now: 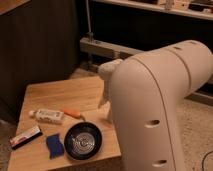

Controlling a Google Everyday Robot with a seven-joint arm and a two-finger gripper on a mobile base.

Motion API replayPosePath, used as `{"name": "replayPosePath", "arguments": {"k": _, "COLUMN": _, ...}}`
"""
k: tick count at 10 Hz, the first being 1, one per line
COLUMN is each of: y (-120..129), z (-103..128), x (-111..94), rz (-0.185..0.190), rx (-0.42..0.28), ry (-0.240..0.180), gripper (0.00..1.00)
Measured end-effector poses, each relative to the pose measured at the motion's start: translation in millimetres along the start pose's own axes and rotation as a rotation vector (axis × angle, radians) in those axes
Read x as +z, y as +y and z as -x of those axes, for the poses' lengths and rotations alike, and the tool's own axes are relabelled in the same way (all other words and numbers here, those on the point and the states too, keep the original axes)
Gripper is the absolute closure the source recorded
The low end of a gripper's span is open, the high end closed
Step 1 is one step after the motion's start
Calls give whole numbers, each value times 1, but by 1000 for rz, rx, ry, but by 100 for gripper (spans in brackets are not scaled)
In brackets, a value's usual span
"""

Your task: Place the bottle in the ceramic bowl

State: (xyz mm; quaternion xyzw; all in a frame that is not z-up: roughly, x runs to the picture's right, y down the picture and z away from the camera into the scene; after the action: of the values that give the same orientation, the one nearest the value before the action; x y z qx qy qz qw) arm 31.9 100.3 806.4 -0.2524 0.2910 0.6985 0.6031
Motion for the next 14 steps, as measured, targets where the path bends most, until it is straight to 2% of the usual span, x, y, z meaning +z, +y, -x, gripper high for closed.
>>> {"name": "replayPosePath", "arguments": {"k": 7, "y": 0, "z": 1, "x": -2, "rz": 0, "rx": -5, "ry": -9, "gripper": 20}}
{"name": "replayPosePath", "arguments": {"k": 9, "y": -2, "z": 14, "x": -19, "rz": 5, "rx": -28, "ry": -83, "gripper": 20}}
{"name": "replayPosePath", "arguments": {"k": 11, "y": 4, "z": 29, "x": -56, "rz": 25, "rx": -114, "ry": -173, "gripper": 20}}
{"name": "replayPosePath", "arguments": {"k": 12, "y": 12, "z": 34, "x": -71, "rz": 45, "rx": -191, "ry": -211, "gripper": 20}}
{"name": "replayPosePath", "arguments": {"k": 13, "y": 21, "z": 40, "x": -82, "rz": 73, "rx": -308, "ry": -240, "gripper": 20}}
{"name": "replayPosePath", "arguments": {"k": 14, "y": 32, "z": 43, "x": -88, "rz": 106, "rx": -411, "ry": -247, "gripper": 20}}
